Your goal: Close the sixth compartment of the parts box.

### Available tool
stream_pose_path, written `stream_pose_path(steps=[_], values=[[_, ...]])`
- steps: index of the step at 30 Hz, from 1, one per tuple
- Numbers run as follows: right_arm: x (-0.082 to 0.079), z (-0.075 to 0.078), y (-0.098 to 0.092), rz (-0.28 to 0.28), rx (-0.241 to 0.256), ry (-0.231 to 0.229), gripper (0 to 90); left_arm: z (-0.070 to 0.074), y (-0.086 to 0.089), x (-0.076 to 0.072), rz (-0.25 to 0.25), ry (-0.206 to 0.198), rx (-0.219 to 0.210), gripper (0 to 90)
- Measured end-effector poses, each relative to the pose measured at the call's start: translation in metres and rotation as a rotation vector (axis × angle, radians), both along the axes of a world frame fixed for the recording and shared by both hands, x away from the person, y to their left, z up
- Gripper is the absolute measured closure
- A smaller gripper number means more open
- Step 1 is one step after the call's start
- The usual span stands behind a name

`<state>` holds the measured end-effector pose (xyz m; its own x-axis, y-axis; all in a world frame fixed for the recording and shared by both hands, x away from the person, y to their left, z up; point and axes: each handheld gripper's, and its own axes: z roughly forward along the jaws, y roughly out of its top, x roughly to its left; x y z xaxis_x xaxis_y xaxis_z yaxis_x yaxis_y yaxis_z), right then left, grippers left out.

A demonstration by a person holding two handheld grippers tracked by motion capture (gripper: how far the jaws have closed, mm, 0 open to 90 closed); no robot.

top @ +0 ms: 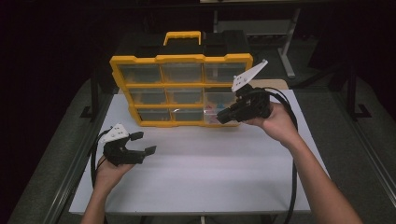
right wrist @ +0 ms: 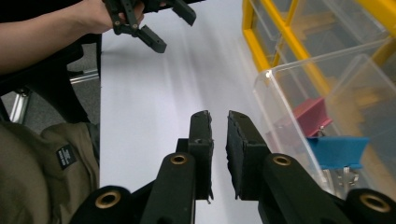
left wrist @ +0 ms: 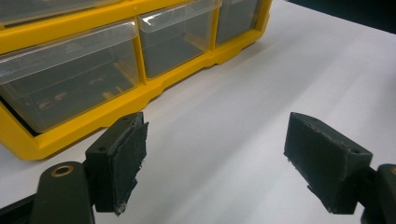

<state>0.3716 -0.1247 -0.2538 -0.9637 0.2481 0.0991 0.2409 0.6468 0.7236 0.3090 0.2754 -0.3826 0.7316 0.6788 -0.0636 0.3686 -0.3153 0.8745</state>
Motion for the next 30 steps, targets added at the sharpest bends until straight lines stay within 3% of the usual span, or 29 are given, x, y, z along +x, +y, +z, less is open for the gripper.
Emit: stream_pose_path(steps=[30], values=[[0.000, -0.035, 0.002, -0.009, -0.052, 0.039, 83.0, 0.001, -0.003, -0.001, -0.002, -0.004, -0.001, 20.7]])
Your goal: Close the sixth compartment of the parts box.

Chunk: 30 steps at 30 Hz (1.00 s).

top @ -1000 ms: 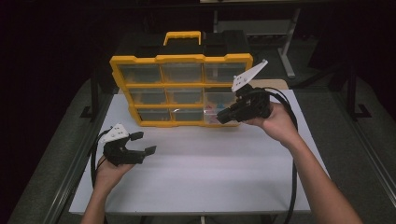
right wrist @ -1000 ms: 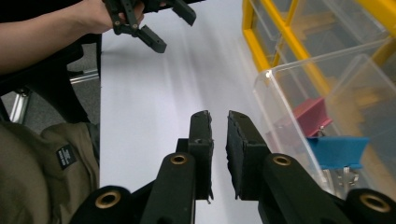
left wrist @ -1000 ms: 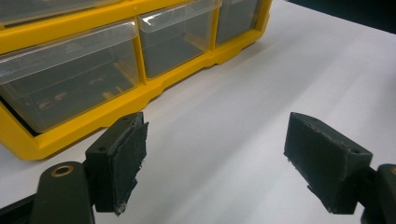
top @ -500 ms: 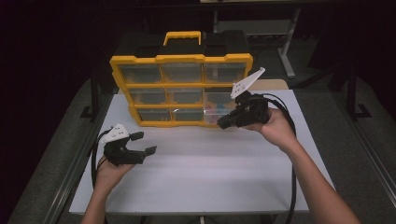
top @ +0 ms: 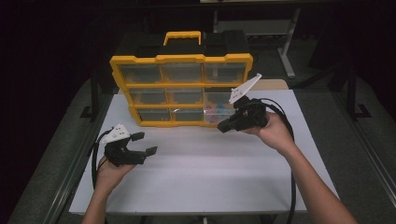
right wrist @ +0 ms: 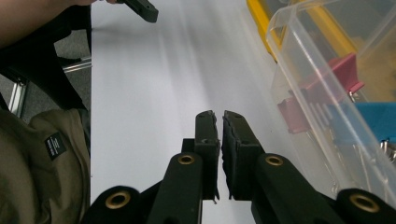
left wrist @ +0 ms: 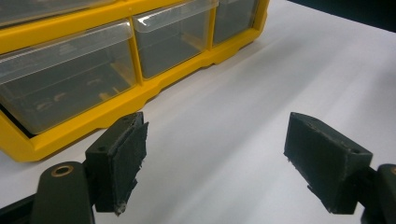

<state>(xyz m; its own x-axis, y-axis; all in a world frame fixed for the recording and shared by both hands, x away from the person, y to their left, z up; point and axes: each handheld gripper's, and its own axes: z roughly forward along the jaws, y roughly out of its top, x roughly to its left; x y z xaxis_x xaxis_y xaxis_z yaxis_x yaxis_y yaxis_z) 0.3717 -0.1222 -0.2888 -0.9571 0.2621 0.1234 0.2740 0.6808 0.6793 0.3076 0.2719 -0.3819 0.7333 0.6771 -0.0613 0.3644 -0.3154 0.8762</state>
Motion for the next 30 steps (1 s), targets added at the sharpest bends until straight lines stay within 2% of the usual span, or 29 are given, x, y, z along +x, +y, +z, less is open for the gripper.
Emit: stream_pose_path(steps=[9, 15, 23, 28, 30], values=[[0.004, -0.004, 0.001, -0.001, 0.005, -0.015, 83.0, 0.000, 0.001, 0.000, 0.003, 0.004, 0.003, 20.7], [0.007, -0.006, 0.002, -0.029, -0.006, -0.032, 82.8, 0.000, 0.001, 0.000, -0.006, 0.000, 0.014, 20.7], [0.007, 0.000, 0.001, -0.066, -0.018, -0.054, 83.4, 0.002, 0.001, -0.001, -0.005, 0.000, 0.012, 20.7], [0.011, 0.002, 0.002, -0.073, -0.052, -0.092, 84.1, 0.002, 0.002, -0.001, -0.006, 0.000, 0.018, 20.7], [0.012, 0.003, 0.002, -0.078, -0.048, -0.083, 85.8, 0.001, 0.001, -0.001, -0.005, 0.000, 0.017, 20.7]])
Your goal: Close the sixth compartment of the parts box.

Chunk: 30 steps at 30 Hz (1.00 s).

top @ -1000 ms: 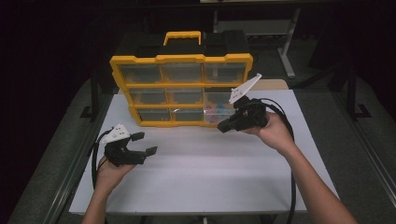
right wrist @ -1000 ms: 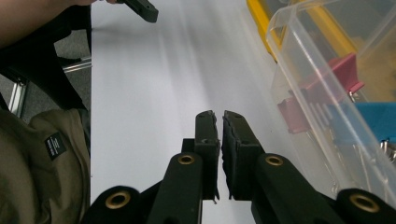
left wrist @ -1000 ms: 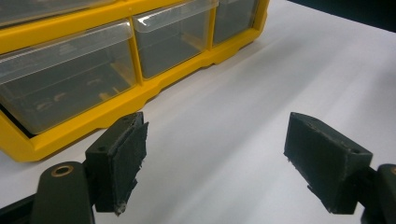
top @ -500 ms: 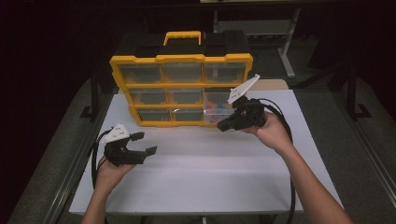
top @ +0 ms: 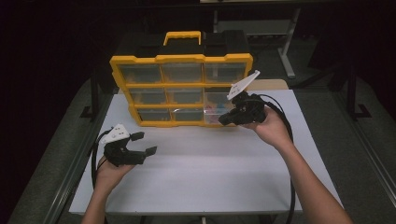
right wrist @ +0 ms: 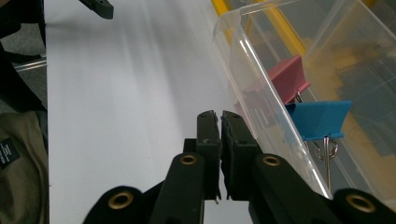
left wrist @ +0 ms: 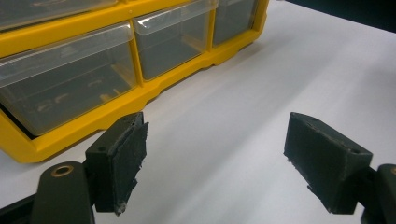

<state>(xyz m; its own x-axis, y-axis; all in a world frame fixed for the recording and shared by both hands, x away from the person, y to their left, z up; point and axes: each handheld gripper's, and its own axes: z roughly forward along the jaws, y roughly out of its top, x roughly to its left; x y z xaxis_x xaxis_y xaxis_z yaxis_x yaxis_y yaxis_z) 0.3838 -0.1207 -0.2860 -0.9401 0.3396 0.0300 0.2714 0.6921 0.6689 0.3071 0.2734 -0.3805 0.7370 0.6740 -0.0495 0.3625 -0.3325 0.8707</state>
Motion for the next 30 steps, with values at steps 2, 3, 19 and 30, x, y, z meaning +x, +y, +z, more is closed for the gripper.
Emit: stream_pose_path(steps=[2, 3, 19, 30], values=[[0.001, 0.000, 0.000, 0.004, -0.006, -0.003, 86.0, 0.000, 0.000, 0.000, 0.000, 0.000, 0.001, 20.7], [0.001, 0.000, 0.001, 0.003, -0.010, -0.004, 86.1, 0.000, 0.000, 0.000, 0.000, 0.000, 0.001, 20.8], [0.005, 0.005, 0.005, -0.017, -0.044, -0.031, 87.1, 0.000, 0.000, 0.000, 0.000, -0.003, -0.002, 20.8], [0.011, 0.005, 0.007, -0.032, -0.053, -0.033, 88.7, 0.000, 0.000, 0.000, 0.000, -0.003, -0.004, 20.8]])
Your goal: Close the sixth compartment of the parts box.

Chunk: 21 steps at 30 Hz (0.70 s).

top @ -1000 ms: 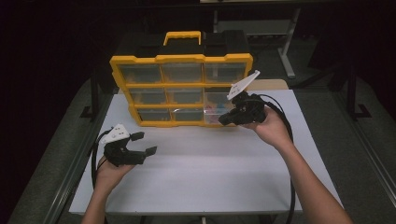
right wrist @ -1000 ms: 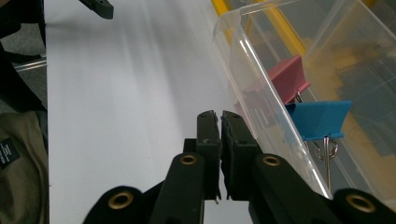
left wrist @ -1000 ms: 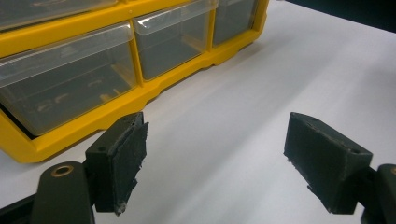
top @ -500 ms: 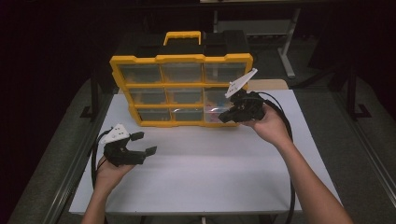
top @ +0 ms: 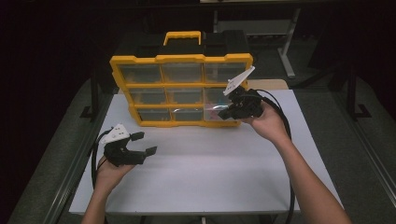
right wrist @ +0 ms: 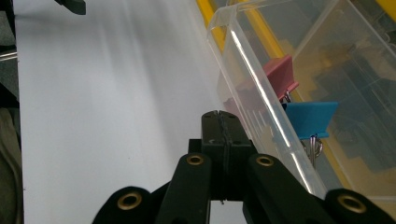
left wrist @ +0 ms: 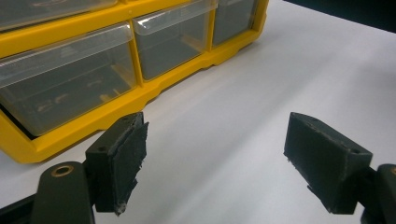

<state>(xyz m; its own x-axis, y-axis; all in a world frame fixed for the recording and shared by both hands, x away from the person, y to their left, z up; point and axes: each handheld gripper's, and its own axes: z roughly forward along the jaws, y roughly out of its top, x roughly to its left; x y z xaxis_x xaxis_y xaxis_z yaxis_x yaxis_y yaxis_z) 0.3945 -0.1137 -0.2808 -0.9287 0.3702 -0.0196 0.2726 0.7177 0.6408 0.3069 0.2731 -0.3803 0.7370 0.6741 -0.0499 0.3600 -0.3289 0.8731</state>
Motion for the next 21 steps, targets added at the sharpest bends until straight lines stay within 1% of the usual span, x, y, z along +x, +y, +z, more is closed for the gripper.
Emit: stream_pose_path(steps=[3, 5, 7, 10, 14, 17, 21], values=[[0.002, 0.000, 0.000, -0.003, 0.001, 0.001, 88.8, 0.000, 0.000, 0.000, -0.001, 0.000, 0.002, 20.8], [0.004, 0.000, -0.001, -0.001, 0.002, 0.014, 88.8, 0.000, 0.000, 0.000, -0.001, -0.001, 0.001, 20.8], [0.006, 0.000, -0.001, 0.003, 0.009, 0.014, 88.9, 0.000, 0.000, 0.000, -0.001, -0.001, 0.002, 20.8], [0.008, 0.000, -0.002, -0.006, 0.003, 0.010, 88.9, 0.000, 0.000, 0.000, 0.000, 0.002, 0.003, 20.8], [0.012, 0.000, -0.003, -0.012, 0.015, 0.018, 88.9, 0.000, 0.000, 0.000, -0.001, 0.002, 0.004, 20.7], [0.014, 0.000, -0.003, -0.015, 0.009, 0.013, 88.9, 0.000, 0.000, 0.000, 0.001, 0.004, 0.003, 20.8], [0.016, 0.000, -0.002, -0.024, 0.007, 0.017, 88.9, 0.000, 0.000, 0.000, 0.001, 0.006, 0.004, 20.7]])
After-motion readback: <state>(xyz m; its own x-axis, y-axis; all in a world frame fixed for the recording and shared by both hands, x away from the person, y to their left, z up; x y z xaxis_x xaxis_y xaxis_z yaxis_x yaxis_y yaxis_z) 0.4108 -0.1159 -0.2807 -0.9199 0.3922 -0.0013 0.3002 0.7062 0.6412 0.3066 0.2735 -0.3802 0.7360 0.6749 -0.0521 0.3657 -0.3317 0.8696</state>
